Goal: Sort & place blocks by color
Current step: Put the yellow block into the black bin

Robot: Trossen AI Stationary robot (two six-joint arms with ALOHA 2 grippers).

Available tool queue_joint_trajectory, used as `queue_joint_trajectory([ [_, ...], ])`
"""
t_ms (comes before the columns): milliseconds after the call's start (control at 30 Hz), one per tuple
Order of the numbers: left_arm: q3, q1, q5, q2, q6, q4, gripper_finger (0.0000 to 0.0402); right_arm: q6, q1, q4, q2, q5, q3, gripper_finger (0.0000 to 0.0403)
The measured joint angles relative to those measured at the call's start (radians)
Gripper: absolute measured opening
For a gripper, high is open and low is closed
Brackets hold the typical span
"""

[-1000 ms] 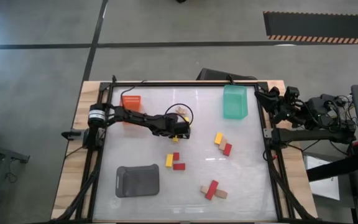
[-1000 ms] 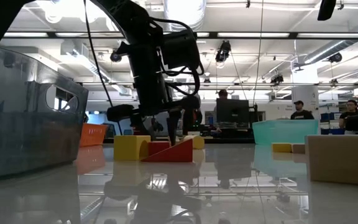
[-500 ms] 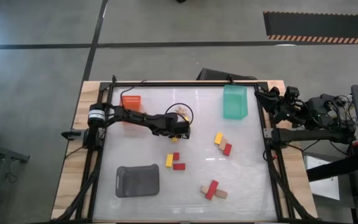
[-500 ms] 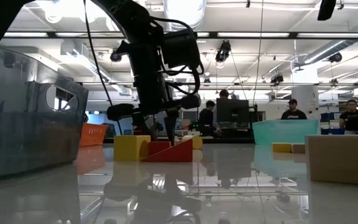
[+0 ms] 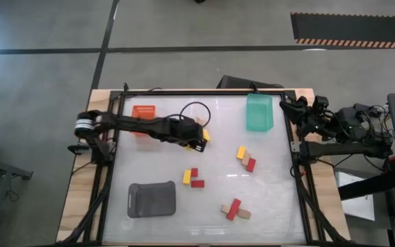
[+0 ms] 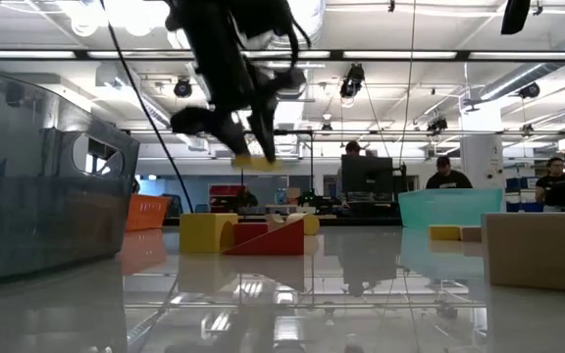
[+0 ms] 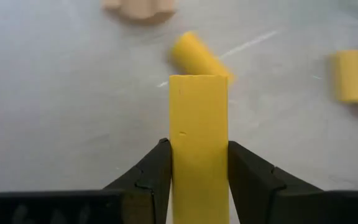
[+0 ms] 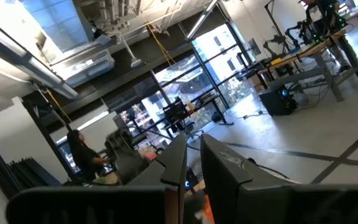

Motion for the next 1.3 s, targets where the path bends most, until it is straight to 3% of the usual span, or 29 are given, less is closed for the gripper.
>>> queue_joint_trajectory([
  [233, 0.001, -0.061, 0.138, -0.186, 0.157, -0.063, 0.0110, 0.013, 0.000, -0.034, 0.007, 0.000, 0.000, 0.0038],
  [533, 0.003, -0.266, 0.209, -0.332, 0.178, -0.202, 0.0110, 0.035, 0.000, -0.028, 0.015, 0.000, 0.000, 0.0038],
  [767, -0.002, -0.421, 0.300, -0.320, 0.187, -0.258, 0.0110, 0.081, 0.000, -0.028, 0.016, 0.000, 0.000, 0.0038],
  [967, -0.003, -0.518, 0.314, -0.289, 0.255, -0.336, 0.0110, 0.133, 0.000, -0.028, 0.016, 0.000, 0.000, 0.0038],
  [1300, -0.030, -0.625, 0.197, -0.197, 0.336, -0.356, 0.0110, 0.182, 0.000, -0.028, 0.016, 0.000, 0.000, 0.0038],
])
